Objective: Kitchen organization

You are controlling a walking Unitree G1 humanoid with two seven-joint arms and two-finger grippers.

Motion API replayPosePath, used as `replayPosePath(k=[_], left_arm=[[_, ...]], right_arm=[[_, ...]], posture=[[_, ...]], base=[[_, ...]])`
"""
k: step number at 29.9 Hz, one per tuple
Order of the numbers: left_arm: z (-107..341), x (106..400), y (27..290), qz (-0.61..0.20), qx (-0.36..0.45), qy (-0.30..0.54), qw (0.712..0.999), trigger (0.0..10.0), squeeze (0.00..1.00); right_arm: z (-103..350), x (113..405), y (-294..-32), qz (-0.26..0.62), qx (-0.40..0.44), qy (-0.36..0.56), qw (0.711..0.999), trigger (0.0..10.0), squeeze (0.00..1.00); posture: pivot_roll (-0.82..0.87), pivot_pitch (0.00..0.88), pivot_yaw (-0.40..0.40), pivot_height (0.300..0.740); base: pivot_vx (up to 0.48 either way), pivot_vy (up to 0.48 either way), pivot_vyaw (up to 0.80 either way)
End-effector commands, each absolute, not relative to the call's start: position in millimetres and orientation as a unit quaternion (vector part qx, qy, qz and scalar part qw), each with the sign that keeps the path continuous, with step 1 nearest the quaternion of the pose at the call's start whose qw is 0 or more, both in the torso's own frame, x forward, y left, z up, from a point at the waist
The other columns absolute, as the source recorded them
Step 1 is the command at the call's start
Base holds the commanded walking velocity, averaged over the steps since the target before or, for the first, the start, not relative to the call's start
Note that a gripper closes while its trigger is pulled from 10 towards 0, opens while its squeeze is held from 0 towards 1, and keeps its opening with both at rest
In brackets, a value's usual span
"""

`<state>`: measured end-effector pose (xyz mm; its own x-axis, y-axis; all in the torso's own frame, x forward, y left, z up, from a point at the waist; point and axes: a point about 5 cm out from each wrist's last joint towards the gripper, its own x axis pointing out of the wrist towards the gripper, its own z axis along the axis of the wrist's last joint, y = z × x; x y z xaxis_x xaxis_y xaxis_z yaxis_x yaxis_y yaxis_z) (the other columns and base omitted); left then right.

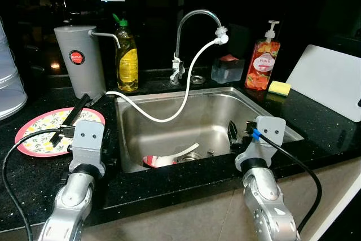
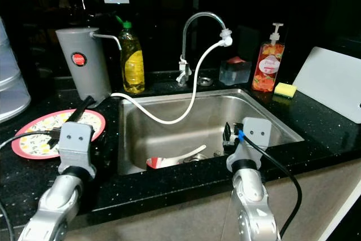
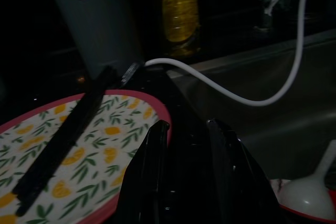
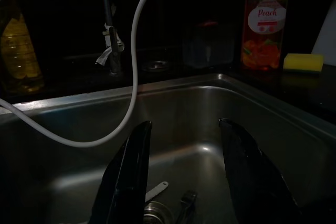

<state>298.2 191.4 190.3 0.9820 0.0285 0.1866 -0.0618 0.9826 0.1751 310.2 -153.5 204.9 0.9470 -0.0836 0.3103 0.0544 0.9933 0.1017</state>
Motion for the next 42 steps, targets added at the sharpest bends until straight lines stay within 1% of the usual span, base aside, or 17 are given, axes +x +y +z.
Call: replayPosePath(k=[1,22,31,42], left_arm=[[183.1,298.1,194.4,0.03,0.084,-0.077,0.993,10.0,0.0],[186.1,300.7,194.4,0.031,0.077,-0.076,0.994,10.0,0.0],[188.0,303.1,195.9,0.036,0.079,-0.079,0.993,10.0,0.0],[188.6,304.0,194.8,0.038,0.08,-0.078,0.993,10.0,0.0]], right_arm=[[200.4,310.3,-155.1,-0.037,0.043,-0.155,0.986,10.0,0.0],[200.7,312.6,-154.1,-0.033,0.039,-0.155,0.987,10.0,0.0],[200.3,314.4,-154.5,-0.033,0.039,-0.155,0.987,10.0,0.0],[202.5,314.9,-153.4,-0.032,0.04,-0.158,0.986,10.0,0.0]], posture=[[-0.05,0.015,-0.017,0.74],[-0.05,0.017,-0.015,0.74],[-0.04,0.004,-0.021,0.74],[-0.03,0.016,-0.018,0.74]], base=[[0.0,0.0,0.0],[0.0,0.0,0.0],[0.0,0.0,0.0],[0.0,0.0,0.0]])
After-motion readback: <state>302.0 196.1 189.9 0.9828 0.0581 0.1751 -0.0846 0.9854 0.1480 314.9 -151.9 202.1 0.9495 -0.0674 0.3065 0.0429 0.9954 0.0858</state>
